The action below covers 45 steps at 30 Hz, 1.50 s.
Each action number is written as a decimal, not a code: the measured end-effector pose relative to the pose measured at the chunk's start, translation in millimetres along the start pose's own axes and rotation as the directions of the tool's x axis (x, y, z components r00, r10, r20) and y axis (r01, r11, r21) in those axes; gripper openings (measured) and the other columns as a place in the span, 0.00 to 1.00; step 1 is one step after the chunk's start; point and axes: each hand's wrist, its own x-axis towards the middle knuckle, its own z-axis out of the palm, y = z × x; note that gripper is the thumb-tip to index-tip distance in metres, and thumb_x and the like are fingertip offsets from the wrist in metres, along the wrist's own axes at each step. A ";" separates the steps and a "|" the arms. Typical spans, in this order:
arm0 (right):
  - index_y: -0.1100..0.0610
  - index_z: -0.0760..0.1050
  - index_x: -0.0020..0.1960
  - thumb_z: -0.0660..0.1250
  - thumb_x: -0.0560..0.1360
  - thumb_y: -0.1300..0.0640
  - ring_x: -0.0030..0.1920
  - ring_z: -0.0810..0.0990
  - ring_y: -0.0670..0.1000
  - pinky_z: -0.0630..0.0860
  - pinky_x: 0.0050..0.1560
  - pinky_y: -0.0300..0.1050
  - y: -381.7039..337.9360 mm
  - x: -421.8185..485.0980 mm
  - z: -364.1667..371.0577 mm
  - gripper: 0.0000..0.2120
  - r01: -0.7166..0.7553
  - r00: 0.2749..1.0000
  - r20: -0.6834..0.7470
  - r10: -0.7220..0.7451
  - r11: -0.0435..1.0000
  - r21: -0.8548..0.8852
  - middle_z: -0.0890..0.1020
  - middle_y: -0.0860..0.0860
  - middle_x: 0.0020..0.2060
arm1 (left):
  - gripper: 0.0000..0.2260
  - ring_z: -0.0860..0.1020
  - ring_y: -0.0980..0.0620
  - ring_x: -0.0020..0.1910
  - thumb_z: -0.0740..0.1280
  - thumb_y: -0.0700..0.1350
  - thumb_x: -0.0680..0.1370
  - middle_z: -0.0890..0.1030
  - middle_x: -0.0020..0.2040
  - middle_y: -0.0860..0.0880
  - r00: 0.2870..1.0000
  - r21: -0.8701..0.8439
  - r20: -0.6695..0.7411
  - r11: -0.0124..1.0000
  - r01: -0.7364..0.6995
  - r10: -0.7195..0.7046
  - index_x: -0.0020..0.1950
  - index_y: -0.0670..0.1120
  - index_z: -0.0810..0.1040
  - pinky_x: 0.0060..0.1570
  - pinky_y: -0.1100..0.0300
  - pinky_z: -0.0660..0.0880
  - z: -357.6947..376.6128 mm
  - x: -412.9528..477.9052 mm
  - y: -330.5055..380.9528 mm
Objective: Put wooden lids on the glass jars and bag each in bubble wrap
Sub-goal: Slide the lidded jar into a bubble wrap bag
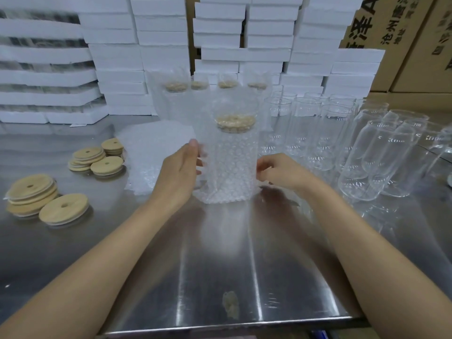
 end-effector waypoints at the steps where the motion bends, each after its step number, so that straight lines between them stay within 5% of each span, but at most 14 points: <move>1: 0.55 0.82 0.41 0.65 0.72 0.67 0.33 0.75 0.43 0.71 0.35 0.32 -0.2 0.0 0.2 0.10 -0.015 0.999 0.037 0.016 0.999 -0.035 0.80 0.48 0.34 | 0.30 0.78 0.65 0.46 0.50 0.71 0.74 0.80 0.53 0.57 0.995 -0.060 0.077 0.996 0.070 -0.065 0.62 0.53 0.75 0.37 0.70 0.73 1.5 -1.5 1.1; 3: 0.53 0.82 0.38 0.67 0.72 0.64 0.34 0.76 0.40 0.69 0.35 0.30 0.2 0.1 -0.3 0.09 -0.041 0.995 0.090 0.051 0.993 -0.106 0.81 0.44 0.32 | 0.41 0.73 0.71 0.54 0.54 0.77 0.66 0.72 0.63 0.63 0.975 -0.029 0.216 0.998 0.063 -0.056 0.73 0.58 0.61 0.47 0.71 0.73 8.0 -7.2 2.9; 5: 0.50 0.80 0.35 0.69 0.73 0.62 0.31 0.75 0.34 0.67 0.33 0.25 0.1 0.1 1.6 0.11 -0.018 0.994 0.102 0.032 0.991 -0.136 0.79 0.39 0.29 | 0.46 0.69 0.73 0.58 0.65 0.70 0.66 0.65 0.66 0.65 0.961 0.066 0.278 0.998 -0.009 -0.010 0.77 0.55 0.50 0.54 0.79 0.65 16.0 -11.8 1.2; 8: 0.50 0.76 0.33 0.70 0.74 0.62 0.28 0.75 0.36 0.67 0.31 0.26 -0.1 -0.8 10.8 0.13 0.050 0.991 0.128 -0.027 0.982 -0.181 0.78 0.40 0.24 | 0.49 0.65 0.68 0.64 0.75 0.57 0.68 0.66 0.67 0.61 0.964 0.122 0.267 0.991 -0.046 0.011 0.77 0.53 0.46 0.52 0.82 0.63 26.0 -13.0 -5.4; 11: 0.55 0.77 0.40 0.68 0.74 0.64 0.35 0.76 0.44 0.69 0.35 0.31 -1.5 -1.3 16.6 0.06 0.087 0.990 0.125 -0.071 0.988 -0.128 0.79 0.46 0.33 | 0.49 0.70 0.62 0.61 0.78 0.53 0.66 0.70 0.64 0.58 0.988 0.119 0.156 0.992 -0.035 0.016 0.77 0.52 0.48 0.50 0.78 0.65 24.0 -9.9 -6.4; 14: 0.58 0.74 0.47 0.63 0.77 0.65 0.39 0.77 0.48 0.71 0.39 0.34 -5.0 -0.1 19.6 0.04 0.053 0.995 0.077 -0.055 0.998 0.032 0.79 0.51 0.38 | 0.47 0.73 0.66 0.55 0.79 0.54 0.64 0.72 0.59 0.62 0.994 0.120 0.088 0.990 -0.071 0.060 0.74 0.54 0.54 0.48 0.79 0.67 20.0 -7.5 -5.3; 19: 0.58 0.72 0.54 0.60 0.76 0.71 0.29 0.77 0.47 0.75 0.34 0.39 -8.8 -1.7 24.8 0.11 -0.092 0.993 0.102 0.053 0.901 0.424 0.78 0.54 0.34 | 0.40 0.74 0.68 0.56 0.80 0.55 0.62 0.74 0.56 0.64 0.997 0.075 0.030 0.995 -0.070 0.068 0.67 0.56 0.59 0.52 0.68 0.70 19.7 -5.7 -5.8; 26: 0.61 0.76 0.52 0.67 0.76 0.68 0.28 0.77 0.44 0.74 0.33 0.33 -2.2 6.7 27.6 0.07 0.063 0.991 -0.131 -0.014 0.924 0.377 0.77 0.54 0.33 | 0.43 0.74 0.65 0.53 0.79 0.52 0.65 0.72 0.52 0.62 0.990 0.051 -0.133 0.998 -0.048 0.055 0.73 0.53 0.56 0.48 0.71 0.69 18.4 -0.8 -1.7; 29: 0.61 0.78 0.53 0.63 0.76 0.68 0.32 0.76 0.47 0.73 0.37 0.37 7.2 14.7 32.7 0.09 0.113 0.945 -0.322 -0.051 0.977 0.178 0.78 0.54 0.39 | 0.42 0.75 0.62 0.53 0.78 0.52 0.66 0.73 0.53 0.59 0.971 0.019 -0.233 0.999 -0.043 0.046 0.72 0.53 0.57 0.49 0.71 0.68 4.8 8.6 -0.2; 33: 0.62 0.79 0.55 0.59 0.73 0.73 0.45 0.74 0.47 0.65 0.47 0.28 -4.8 32.9 25.6 0.16 0.272 0.844 -0.421 -0.333 0.941 -0.200 0.78 0.56 0.53 | 0.41 0.71 0.76 0.45 0.77 0.54 0.67 0.69 0.49 0.66 0.952 -0.015 -0.305 1.000 -0.004 0.000 0.72 0.50 0.57 0.41 0.80 0.64 -4.9 19.7 -3.9; 37: 0.66 0.70 0.68 0.57 0.75 0.72 0.58 0.76 0.57 0.67 0.52 0.36 -42.9 88.7 10.6 0.21 0.298 0.866 -0.272 -0.420 0.869 -0.396 0.70 0.59 0.66 | 0.40 0.75 0.59 0.52 0.76 0.55 0.68 0.73 0.53 0.59 0.964 -0.044 -0.262 0.998 0.043 -0.053 0.72 0.50 0.58 0.47 0.69 0.66 -2.0 25.2 -15.0; 41: 0.64 0.55 0.77 0.58 0.77 0.71 0.68 0.69 0.64 0.68 0.65 0.51 -68.3 142.7 4.1 0.29 0.209 0.934 -0.144 -0.327 0.828 -0.520 0.52 0.59 0.77 | 0.39 0.71 0.63 0.49 0.75 0.57 0.67 0.69 0.50 0.67 0.964 0.000 -0.265 1.000 0.027 -0.026 0.72 0.52 0.58 0.43 0.76 0.64 0.5 26.2 -22.4; 45: 0.62 0.53 0.78 0.59 0.80 0.67 0.73 0.64 0.60 0.64 0.69 0.50 -83.8 184.8 0.7 0.29 0.208 0.935 -0.121 -0.334 0.790 -0.577 0.54 0.60 0.77 | 0.39 0.70 0.62 0.56 0.74 0.58 0.66 0.70 0.58 0.63 0.968 -0.004 -0.250 1.000 0.002 -0.003 0.71 0.59 0.56 0.47 0.75 0.63 2.3 28.0 -24.4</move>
